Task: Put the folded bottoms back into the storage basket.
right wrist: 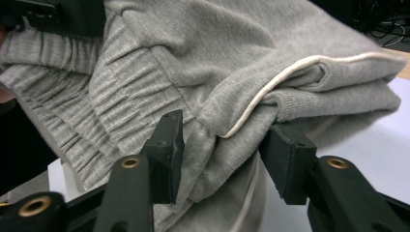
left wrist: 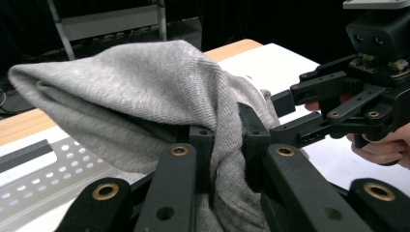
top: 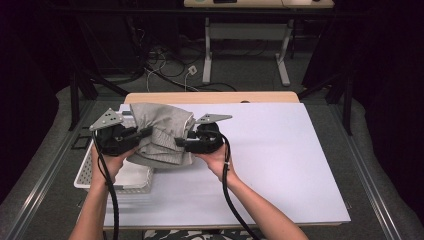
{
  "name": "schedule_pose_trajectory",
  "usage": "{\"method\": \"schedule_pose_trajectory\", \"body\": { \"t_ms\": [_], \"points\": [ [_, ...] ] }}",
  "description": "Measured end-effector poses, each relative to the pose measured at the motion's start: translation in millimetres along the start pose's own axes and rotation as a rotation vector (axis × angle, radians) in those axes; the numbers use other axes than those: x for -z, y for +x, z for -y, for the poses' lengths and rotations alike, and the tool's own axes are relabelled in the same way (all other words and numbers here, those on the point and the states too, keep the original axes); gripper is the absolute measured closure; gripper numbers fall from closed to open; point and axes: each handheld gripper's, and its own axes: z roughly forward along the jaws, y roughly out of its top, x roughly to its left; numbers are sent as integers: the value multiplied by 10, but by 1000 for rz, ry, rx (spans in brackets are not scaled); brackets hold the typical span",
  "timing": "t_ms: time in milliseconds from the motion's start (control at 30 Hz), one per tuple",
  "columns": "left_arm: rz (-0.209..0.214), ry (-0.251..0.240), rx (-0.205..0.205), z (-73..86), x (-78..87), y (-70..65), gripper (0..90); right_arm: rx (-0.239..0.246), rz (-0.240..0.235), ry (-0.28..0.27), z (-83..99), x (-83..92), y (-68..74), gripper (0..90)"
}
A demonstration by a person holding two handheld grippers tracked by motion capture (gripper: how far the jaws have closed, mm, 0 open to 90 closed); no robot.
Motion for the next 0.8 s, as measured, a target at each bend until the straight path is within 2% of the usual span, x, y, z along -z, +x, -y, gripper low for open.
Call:
{"method": "schedule_pose_trajectory", "body": {
  "t_ms": [200, 333, 500, 800],
  "points": [
    [-11, -7, -16, -32, 44, -17, 806, -18, -7, 23, 14, 7, -14, 369],
    [-28, -24, -9, -41, 119, 12, 809, -25, -8, 21, 28, 32, -53, 314],
    [-47, -31, -4, -37, 147, 47, 810, -13, 3, 49, 94, 99, -98, 296],
    [-68, -52, -4, -92, 258, 80, 810, -19, 52, 76, 256, 379, -304, 276]
  ]
}}
